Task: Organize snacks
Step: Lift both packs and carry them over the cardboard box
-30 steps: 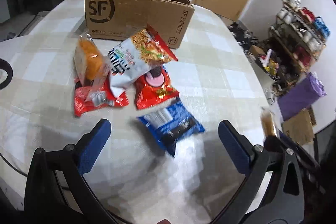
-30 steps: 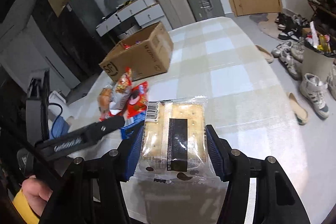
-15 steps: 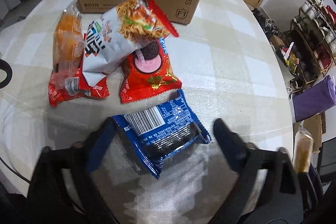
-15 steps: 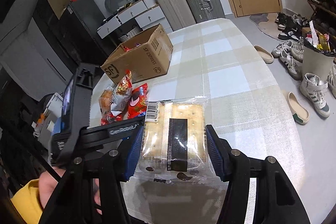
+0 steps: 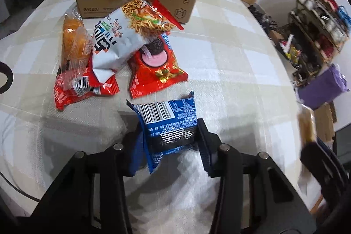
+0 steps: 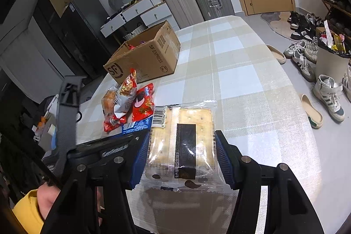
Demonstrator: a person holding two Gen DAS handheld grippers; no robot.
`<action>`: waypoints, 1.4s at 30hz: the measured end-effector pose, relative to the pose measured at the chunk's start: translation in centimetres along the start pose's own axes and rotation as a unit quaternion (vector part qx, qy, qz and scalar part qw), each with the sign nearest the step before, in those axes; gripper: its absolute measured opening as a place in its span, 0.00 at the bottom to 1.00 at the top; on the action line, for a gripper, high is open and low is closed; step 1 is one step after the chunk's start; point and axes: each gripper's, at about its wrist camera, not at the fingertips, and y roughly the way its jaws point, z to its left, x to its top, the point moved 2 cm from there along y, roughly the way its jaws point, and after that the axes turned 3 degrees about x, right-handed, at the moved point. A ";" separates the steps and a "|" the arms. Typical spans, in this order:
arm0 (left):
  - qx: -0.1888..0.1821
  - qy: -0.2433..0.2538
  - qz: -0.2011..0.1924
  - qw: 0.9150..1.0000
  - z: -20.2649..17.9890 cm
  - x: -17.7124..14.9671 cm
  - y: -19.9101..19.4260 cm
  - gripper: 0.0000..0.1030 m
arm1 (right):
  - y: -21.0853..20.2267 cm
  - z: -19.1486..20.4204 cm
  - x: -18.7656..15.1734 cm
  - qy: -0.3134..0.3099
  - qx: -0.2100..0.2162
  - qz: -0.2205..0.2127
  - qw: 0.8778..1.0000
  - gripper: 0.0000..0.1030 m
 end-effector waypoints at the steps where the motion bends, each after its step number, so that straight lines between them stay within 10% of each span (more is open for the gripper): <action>1: -0.008 0.004 -0.007 1.000 0.2 -0.2 -0.4 0.39 | 0.2 0.2 0.0 -0.003 -0.001 0.003 1.000 0.56; 24: 0.028 0.026 -0.215 0.976 12.6 -1.8 -17.2 0.39 | 2.2 11.7 0.1 -0.111 0.078 -0.055 0.989 0.57; 42: 0.023 -0.012 -0.253 0.967 18.6 -4.4 -18.8 0.39 | 3.8 17.8 -1.4 -0.177 0.104 -0.066 0.976 0.57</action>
